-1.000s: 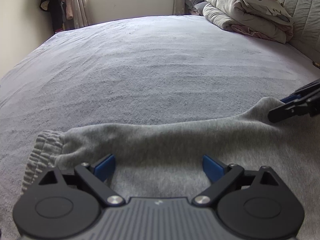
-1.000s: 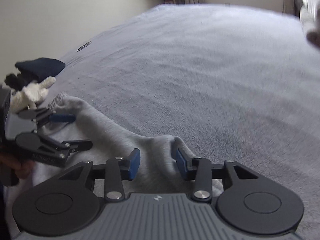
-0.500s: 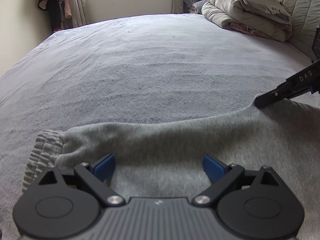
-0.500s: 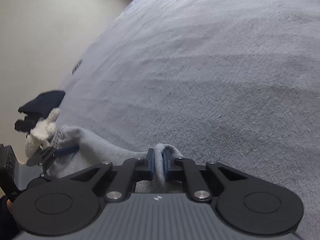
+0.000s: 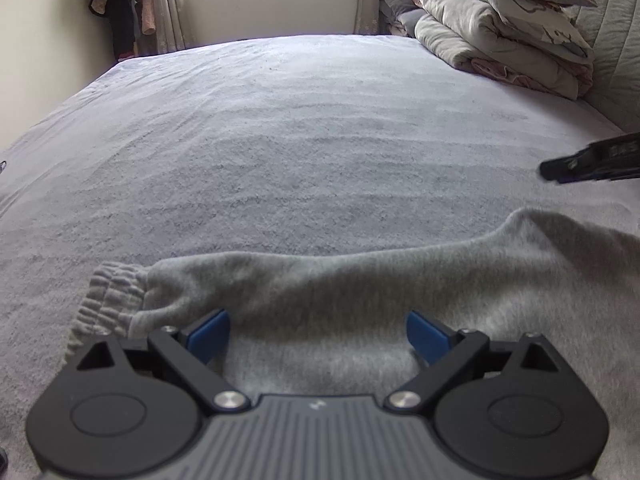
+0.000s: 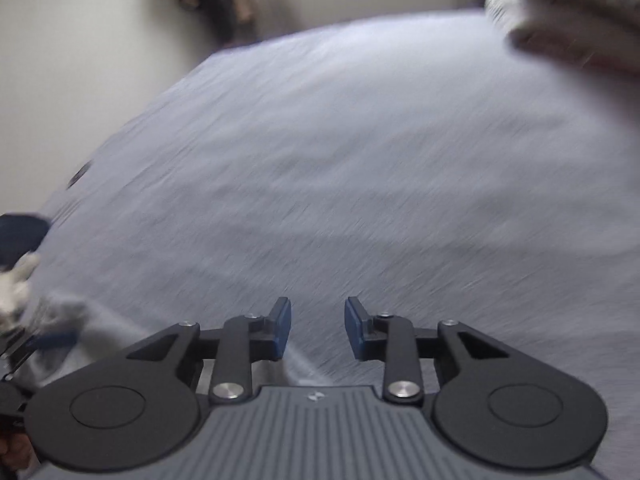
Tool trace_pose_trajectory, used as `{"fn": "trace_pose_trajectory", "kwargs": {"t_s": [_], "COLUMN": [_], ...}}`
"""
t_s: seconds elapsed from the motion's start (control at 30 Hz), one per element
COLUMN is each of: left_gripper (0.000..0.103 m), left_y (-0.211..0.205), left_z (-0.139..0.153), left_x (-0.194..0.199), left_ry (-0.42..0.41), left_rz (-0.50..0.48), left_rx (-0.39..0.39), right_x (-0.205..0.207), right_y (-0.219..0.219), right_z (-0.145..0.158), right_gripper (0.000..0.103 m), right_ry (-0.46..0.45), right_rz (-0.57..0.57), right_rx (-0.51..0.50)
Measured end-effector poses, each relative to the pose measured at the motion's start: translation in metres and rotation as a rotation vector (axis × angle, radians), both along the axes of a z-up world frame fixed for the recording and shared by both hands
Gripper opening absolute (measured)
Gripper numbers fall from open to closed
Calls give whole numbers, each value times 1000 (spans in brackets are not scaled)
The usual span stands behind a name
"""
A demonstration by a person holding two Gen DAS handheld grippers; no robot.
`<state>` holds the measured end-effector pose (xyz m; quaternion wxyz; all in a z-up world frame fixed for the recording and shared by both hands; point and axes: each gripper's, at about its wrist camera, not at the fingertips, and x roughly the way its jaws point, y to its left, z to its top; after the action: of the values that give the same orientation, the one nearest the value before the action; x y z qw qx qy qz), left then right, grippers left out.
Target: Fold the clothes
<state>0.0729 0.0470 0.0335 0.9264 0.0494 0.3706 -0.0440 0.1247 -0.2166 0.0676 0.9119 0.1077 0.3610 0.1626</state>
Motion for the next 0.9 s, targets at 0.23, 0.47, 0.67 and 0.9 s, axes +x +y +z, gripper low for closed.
{"fn": "trace_pose_trajectory", "kwargs": {"t_s": [0.23,0.47,0.67,0.9], "left_gripper": [97,97,96,96], "left_y": [-4,-2,1,0], "left_z": [-3,-8,-6,-7], "left_x": [-2,-1,-1,-3], "left_ry": [-13,11,21,15], "left_rz": [-6,2,-3,-2], "left_rx": [55,67,50,55], "right_x": [-50,-55,-93,-133], "right_y": [45,-3,-78,-154], "right_z": [-5,-43,-44,-44], "right_gripper": [37,32,38,43], "right_ry": [-66,-2,4,-9], "right_rz": [84,-64,-205,-308], "right_rx": [-80,-73,-183,-300]}}
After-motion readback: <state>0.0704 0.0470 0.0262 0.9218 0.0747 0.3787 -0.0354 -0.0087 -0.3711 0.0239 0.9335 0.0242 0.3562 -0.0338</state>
